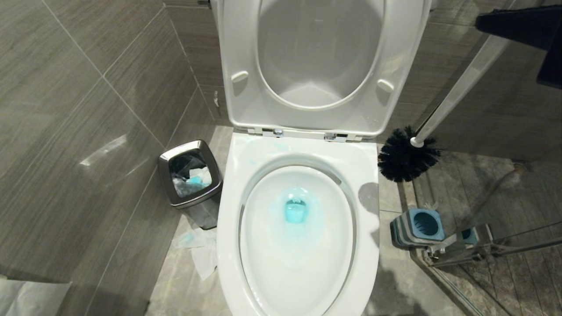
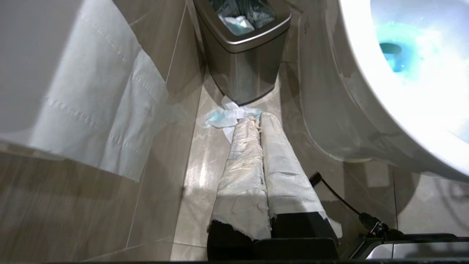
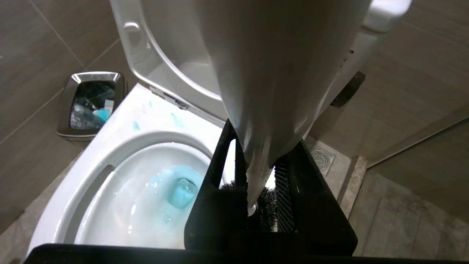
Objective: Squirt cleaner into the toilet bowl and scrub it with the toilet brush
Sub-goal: Scrub the toilet bowl
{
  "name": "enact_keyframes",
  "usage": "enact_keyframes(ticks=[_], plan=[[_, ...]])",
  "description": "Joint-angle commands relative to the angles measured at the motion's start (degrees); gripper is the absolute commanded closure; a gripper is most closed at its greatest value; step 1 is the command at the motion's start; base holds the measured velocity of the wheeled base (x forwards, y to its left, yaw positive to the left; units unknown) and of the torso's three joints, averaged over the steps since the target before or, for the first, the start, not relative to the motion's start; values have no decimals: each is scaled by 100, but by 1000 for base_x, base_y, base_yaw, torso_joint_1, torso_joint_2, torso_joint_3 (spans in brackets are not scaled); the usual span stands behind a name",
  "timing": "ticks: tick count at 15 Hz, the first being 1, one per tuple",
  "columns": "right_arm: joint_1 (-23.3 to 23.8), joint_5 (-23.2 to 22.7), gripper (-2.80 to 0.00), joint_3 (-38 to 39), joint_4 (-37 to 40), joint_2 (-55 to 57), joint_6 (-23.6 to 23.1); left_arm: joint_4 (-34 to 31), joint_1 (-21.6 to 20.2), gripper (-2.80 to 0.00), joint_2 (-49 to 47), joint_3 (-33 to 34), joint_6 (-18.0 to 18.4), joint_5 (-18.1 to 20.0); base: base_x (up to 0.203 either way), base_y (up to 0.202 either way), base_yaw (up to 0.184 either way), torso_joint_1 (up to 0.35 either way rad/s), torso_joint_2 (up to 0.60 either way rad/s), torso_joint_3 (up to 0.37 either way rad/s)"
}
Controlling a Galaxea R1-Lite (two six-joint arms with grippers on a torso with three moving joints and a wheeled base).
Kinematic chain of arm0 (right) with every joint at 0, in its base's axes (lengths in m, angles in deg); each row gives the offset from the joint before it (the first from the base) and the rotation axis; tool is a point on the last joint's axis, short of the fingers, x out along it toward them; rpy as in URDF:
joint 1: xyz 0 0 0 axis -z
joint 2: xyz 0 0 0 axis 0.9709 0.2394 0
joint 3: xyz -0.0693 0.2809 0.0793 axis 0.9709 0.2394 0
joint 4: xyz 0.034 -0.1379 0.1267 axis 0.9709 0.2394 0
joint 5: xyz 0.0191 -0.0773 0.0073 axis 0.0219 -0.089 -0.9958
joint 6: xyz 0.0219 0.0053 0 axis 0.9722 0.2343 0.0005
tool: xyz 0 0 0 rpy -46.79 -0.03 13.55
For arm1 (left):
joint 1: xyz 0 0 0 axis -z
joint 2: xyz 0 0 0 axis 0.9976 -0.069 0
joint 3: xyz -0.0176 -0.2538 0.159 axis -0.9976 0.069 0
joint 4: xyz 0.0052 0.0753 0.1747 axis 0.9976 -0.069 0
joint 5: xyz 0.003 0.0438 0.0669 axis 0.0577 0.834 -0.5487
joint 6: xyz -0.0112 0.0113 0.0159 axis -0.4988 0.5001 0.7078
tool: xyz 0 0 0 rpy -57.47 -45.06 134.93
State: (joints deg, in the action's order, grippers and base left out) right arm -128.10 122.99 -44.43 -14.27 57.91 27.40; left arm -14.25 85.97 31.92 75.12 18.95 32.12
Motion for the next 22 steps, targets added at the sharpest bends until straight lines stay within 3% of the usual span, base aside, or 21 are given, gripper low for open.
enact_keyframes(ticks=[1, 22], plan=[[-87, 47, 0, -2, -42, 86, -11, 0, -1, 0, -8, -2, 0, -6, 0, 0, 0, 2, 2, 217], [-105, 108, 0, -5, -376, 496, 241, 0, -1, 0, -8, -2, 27, 12, 0, 0, 0, 2, 1, 198]])
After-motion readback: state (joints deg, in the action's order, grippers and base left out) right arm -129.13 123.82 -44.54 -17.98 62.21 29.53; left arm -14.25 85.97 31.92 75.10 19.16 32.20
